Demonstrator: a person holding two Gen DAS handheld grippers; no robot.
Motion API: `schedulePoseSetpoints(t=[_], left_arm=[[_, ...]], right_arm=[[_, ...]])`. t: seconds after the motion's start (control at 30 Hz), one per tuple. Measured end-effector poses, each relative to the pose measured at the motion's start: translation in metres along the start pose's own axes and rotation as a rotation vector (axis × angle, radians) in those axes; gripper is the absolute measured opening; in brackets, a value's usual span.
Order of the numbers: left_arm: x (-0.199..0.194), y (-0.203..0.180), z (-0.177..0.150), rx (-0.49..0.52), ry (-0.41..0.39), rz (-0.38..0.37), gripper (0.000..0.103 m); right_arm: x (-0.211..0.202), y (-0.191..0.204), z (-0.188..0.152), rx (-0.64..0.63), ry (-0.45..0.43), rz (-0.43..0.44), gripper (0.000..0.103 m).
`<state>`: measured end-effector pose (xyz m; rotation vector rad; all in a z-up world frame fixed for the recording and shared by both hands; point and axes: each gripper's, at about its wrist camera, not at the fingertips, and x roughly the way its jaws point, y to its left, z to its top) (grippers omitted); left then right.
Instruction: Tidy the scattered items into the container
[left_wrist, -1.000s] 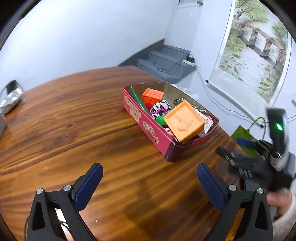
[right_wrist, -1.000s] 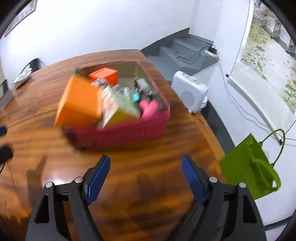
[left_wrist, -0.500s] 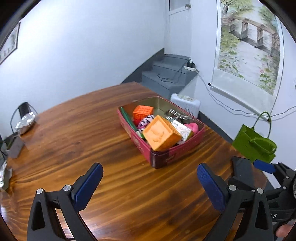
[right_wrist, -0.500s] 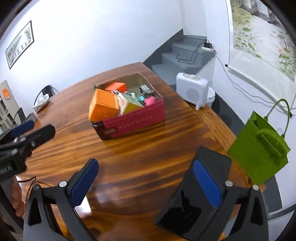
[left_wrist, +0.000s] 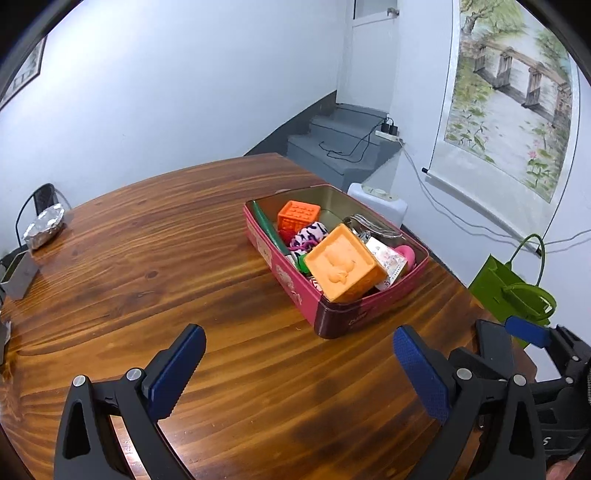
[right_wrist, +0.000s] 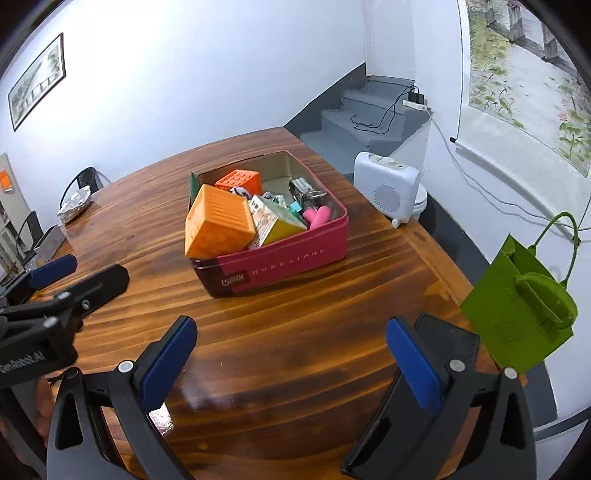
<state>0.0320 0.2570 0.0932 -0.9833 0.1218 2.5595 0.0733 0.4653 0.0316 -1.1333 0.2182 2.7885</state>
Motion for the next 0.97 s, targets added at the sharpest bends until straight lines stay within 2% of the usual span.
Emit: schedulePoseSetpoints(t=[0.17,0.47,0.77,0.97], left_arm=[[0.004,-0.007,-0.001,0.029,0.007,0.000,0.103],[0.009,-0.007,0.002,-0.004,0.014,-0.026,0.103],[0.022,-0.019,0.002,0.030,0.050,0.053,0.103],[0.022,-0.029,0.003,0.061,0.035,0.031,0.103]], right_arm=[[0.010,-0.007,-0.001,0.003,0.031,-0.018,0.102],[0.013,-0.015,-0.001,-0.012,0.032,-0.042,0.102],[0.016,-0.022,-0.002,-0.005,0.038,-0.036,0.102],[0.019,-0.029,-0.006,0.023,0.049,-0.036,0.102]])
